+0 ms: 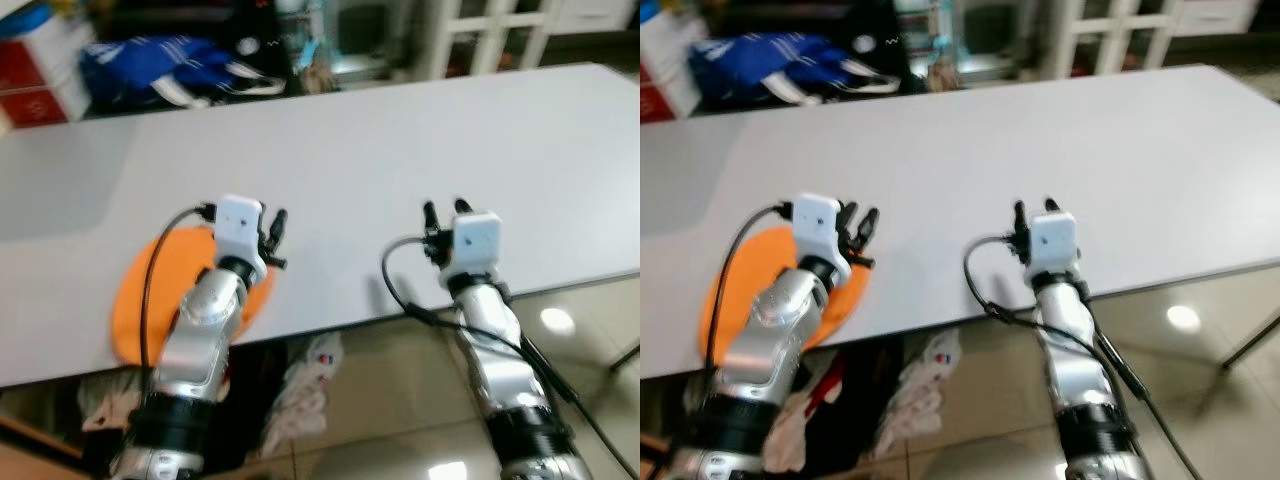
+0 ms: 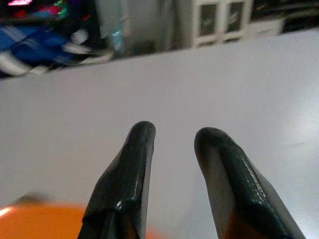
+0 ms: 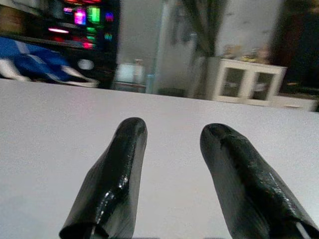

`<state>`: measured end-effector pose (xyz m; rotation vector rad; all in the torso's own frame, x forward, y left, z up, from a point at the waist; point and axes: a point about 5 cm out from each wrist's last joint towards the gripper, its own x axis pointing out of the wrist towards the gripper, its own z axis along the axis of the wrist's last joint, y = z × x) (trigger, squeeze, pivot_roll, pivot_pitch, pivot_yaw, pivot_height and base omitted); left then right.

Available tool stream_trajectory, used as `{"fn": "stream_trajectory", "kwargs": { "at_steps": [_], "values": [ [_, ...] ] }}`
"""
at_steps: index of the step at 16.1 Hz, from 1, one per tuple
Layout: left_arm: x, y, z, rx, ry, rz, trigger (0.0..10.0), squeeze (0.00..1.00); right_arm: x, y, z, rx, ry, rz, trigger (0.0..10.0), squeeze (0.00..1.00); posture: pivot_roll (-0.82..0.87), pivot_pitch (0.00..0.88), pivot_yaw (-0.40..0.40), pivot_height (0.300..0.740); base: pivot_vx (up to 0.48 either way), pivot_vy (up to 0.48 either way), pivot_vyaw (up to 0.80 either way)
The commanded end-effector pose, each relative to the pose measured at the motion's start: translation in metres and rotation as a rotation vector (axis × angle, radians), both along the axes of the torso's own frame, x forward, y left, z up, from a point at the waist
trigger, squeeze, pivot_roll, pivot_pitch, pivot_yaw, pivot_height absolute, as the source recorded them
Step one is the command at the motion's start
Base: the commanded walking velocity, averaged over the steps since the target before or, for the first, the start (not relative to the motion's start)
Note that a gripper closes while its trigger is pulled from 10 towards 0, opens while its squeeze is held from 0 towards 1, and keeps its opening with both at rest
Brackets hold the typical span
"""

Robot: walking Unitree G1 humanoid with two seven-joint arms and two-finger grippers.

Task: Setting the table

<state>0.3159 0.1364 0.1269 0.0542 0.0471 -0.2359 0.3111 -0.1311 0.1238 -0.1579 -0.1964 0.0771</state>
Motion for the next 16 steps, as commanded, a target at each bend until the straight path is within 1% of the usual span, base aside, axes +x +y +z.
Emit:
{"fn": "stream_trajectory", "kwargs": {
  "at_steps": [1,2,3,4,5,7,8,9,10,11,14,16],
  "values": [
    [0.003,-0.012,-0.002,0.006,0.021,-0.032,10.0,0.0,0.0,-0.001,0.001,-0.006,0.001,0.008,10.0,0.0,-0.12,0.0,0.065,0.74,0.0,0.0,0.0],
    [0.004,-0.016,-0.002,0.003,0.024,-0.044,10.0,0.0,0.0,-0.001,0.001,-0.007,0.001,0.008,10.0,0.0,-0.12,0.0,0.065,0.74,0.0,0.0,0.0],
    [0.009,-0.026,-0.002,0.012,0.035,-0.077,10.0,0.0,0.0,-0.001,0.001,-0.008,0.004,0.009,10.0,0.0,-0.13,0.0,0.065,0.74,0.0,0.0,0.0],
    [0.02,-0.047,-0.002,0.002,0.075,-0.128,10.0,0.0,-0.001,-0.001,-0.001,-0.009,0.01,0.011,10.0,0.0,-0.14,0.0,0.07,0.74,0.0,0.0,0.0],
    [0.028,-0.066,0.005,-0.014,0.086,-0.187,10.0,0.0,-0.002,0.001,-0.001,-0.007,0.009,0.009,10.0,0.0,-0.15,0.0,0.086,0.74,0.0,0.0,0.0],
    [0.031,-0.079,0.013,-0.039,0.09,-0.233,10.0,0.0,-0.003,0.001,-0.001,-0.005,0.009,0.005,10.0,0.0,-0.16,0.0,0.089,0.74,0.0,0.0,0.0],
    [0.034,-0.088,0.012,-0.099,0.17,-0.224,10.0,0.0,-0.003,0.0,-0.001,-0.006,0.012,0.003,10.0,0.0,-0.16,0.0,0.092,0.74,0.0,0.0,0.0],
    [0.035,-0.091,0.01,-0.13,0.215,-0.213,10.0,0.0,-0.004,0.0,-0.001,-0.007,0.013,0.003,10.0,0.0,-0.16,0.0,0.092,0.74,0.0,0.0,0.0],
    [0.037,-0.094,0.005,-0.198,0.301,-0.178,10.0,0.0,-0.004,0.0,-0.002,-0.007,0.017,0.003,10.0,0.0,-0.16,0.0,0.091,0.74,0.0,0.0,0.0],
    [0.038,-0.094,0.0,-0.232,0.353,-0.152,10.0,0.0,-0.004,-0.001,-0.002,-0.009,0.022,0.004,10.0,0.0,-0.17,0.0,0.089,0.74,0.0,0.0,0.0],
    [0.039,-0.092,-0.005,-0.285,0.43,-0.127,10.0,0.0,-0.006,-0.001,-0.004,-0.007,0.031,0.003,10.0,0.0,-0.17,0.0,0.087,0.74,0.0,0.0,0.0],
    [0.039,-0.09,-0.008,-0.302,0.474,-0.109,10.0,0.0,-0.007,-0.002,-0.004,-0.004,0.036,0.0,10.0,0.0,-0.16,0.0,0.088,0.74,0.0,0.0,0.0]
  ]
}}
